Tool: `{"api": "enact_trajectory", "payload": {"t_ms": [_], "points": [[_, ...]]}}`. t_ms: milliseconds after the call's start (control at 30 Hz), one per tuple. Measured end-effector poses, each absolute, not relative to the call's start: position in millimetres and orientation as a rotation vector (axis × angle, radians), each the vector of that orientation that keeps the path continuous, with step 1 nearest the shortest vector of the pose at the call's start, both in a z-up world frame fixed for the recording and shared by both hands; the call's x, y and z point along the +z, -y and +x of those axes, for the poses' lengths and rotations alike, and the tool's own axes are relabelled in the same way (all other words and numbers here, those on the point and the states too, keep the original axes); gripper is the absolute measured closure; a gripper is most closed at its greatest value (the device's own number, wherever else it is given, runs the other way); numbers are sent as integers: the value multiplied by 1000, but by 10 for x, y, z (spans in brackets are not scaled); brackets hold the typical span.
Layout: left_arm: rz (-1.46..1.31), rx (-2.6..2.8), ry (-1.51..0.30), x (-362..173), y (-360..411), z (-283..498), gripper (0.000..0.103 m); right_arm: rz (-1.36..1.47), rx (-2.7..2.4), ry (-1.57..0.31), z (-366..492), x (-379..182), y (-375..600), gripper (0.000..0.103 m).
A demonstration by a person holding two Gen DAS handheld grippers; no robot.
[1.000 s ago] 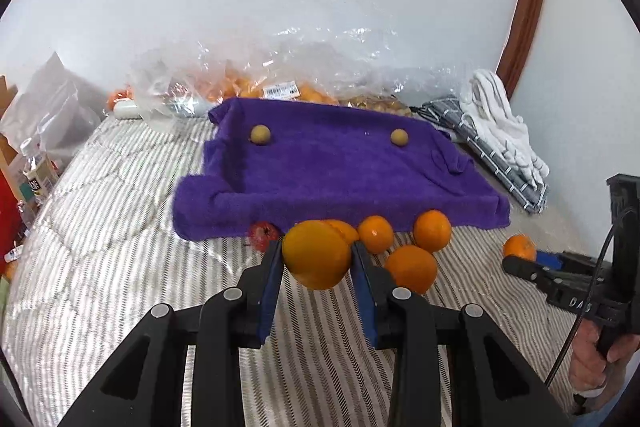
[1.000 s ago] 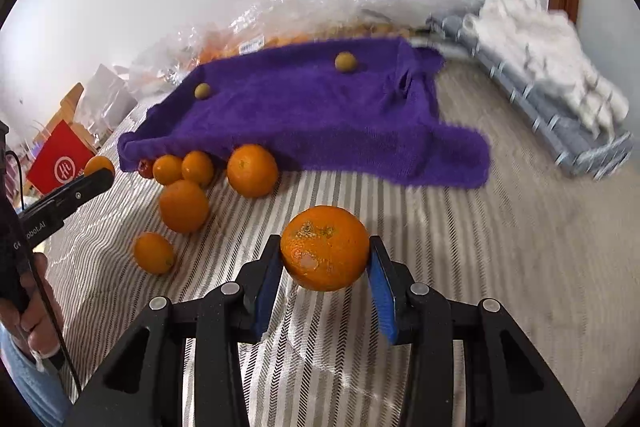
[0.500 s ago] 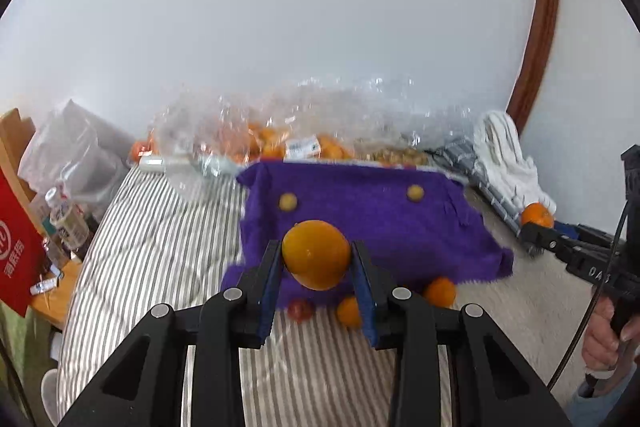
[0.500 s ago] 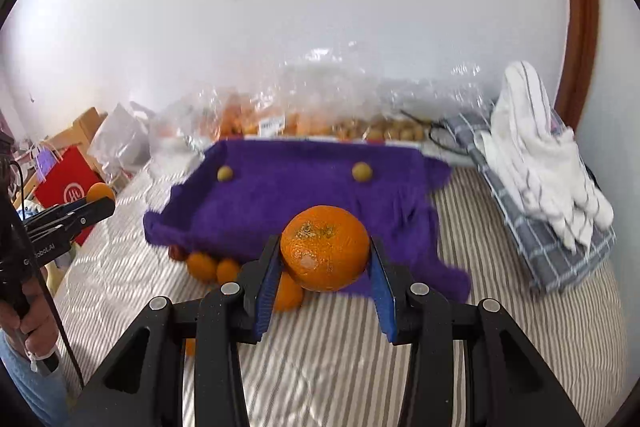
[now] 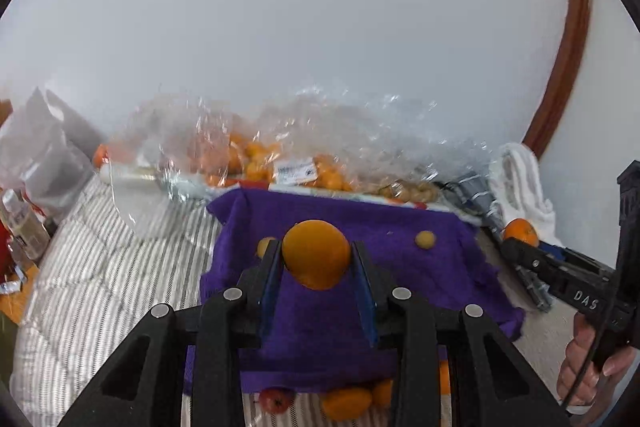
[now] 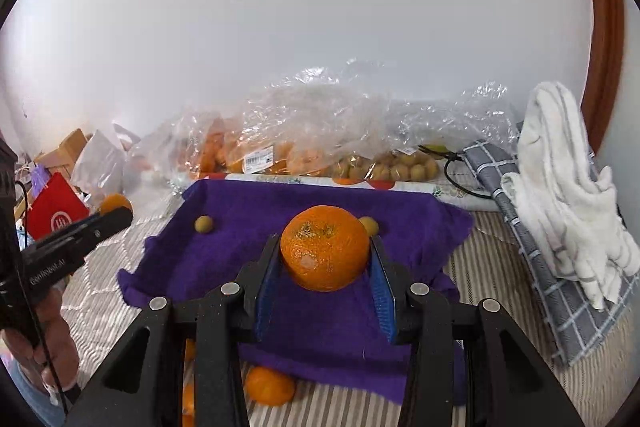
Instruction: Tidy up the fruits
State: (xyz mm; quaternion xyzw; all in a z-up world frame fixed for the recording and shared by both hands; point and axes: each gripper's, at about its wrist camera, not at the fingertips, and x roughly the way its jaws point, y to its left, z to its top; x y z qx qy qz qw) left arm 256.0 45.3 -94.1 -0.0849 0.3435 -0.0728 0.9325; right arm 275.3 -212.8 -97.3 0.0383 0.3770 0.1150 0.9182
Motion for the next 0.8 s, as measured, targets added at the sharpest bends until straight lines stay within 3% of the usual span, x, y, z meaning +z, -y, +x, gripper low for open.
{"api": "enact_trajectory", "payload": {"t_ms": [233,800], "points": [[-168,-137,-760,-1255,-501,2681,71,5,206,-838,2904,-1450,2151,61],[-116,-105,-821,-1469,-388,2772,71,-14,164,-936,3015,-1834,2125,61]]}}
